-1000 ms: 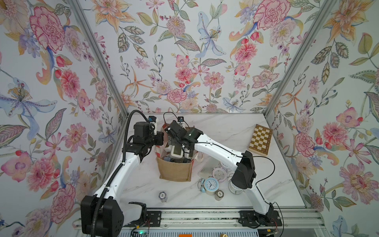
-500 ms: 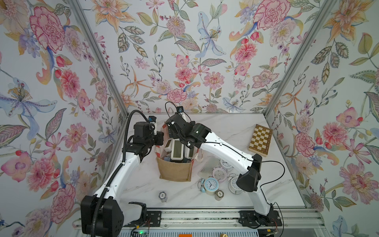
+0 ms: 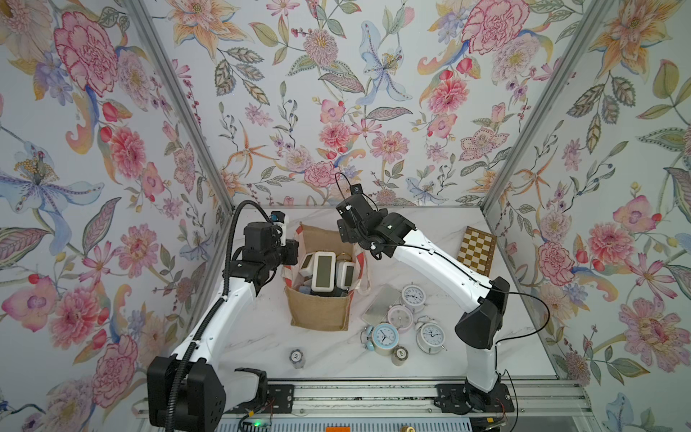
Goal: Put the alarm clock into the canvas bag
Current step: Place the alarm at the canvas bag, then pick up the alarm from the center of the board.
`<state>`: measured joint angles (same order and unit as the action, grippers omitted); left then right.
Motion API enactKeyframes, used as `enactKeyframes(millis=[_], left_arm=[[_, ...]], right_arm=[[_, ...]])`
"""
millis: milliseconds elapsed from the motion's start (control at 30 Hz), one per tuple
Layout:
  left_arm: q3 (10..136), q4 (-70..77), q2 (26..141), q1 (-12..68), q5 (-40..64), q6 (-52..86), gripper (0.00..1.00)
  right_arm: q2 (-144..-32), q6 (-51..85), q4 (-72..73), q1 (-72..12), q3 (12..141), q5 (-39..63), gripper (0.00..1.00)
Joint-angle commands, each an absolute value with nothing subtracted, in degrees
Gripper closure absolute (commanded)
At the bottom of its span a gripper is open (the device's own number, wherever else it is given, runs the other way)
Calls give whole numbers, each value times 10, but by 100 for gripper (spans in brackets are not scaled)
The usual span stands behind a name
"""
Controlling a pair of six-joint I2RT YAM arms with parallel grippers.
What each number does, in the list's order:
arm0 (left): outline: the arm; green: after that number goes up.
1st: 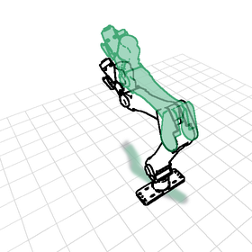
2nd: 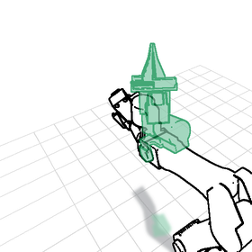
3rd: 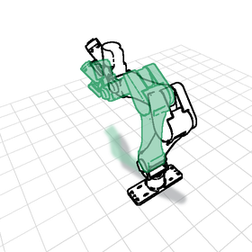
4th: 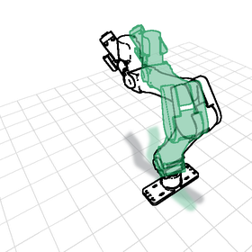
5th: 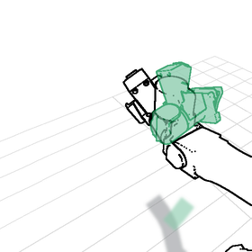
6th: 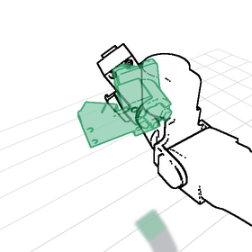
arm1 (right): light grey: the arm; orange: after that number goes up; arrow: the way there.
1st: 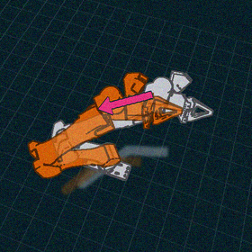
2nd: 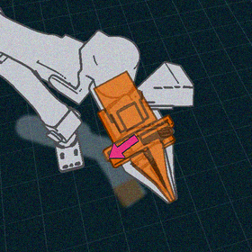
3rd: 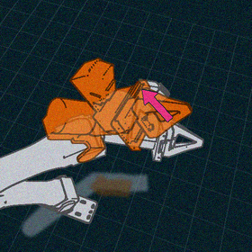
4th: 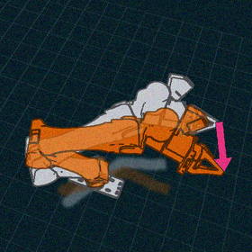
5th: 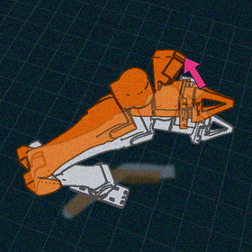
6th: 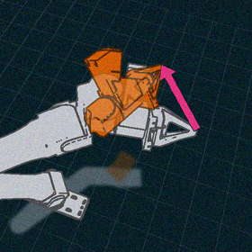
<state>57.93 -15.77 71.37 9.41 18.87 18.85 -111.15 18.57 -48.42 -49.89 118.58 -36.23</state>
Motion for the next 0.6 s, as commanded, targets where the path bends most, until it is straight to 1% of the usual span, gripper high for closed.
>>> enactKeyframes(millis=[0,200,300,467,567], left_arm=[[585,-160,711,99,187,181,86],[585,-159,713,98,187,180,87],[585,-159,715,99,186,180,87],[585,-157,718,98,189,180,87],[585,-157,718,98,190,181,87]], right_arm=[[-1065,174,-489,-470,1138,-334,1],[-978,175,-455,-416,1001,-321,1],[-929,174,-430,-385,921,-293,1],[-853,144,-398,-318,807,-170,1],[-823,137,-396,-294,758,-125,1]])
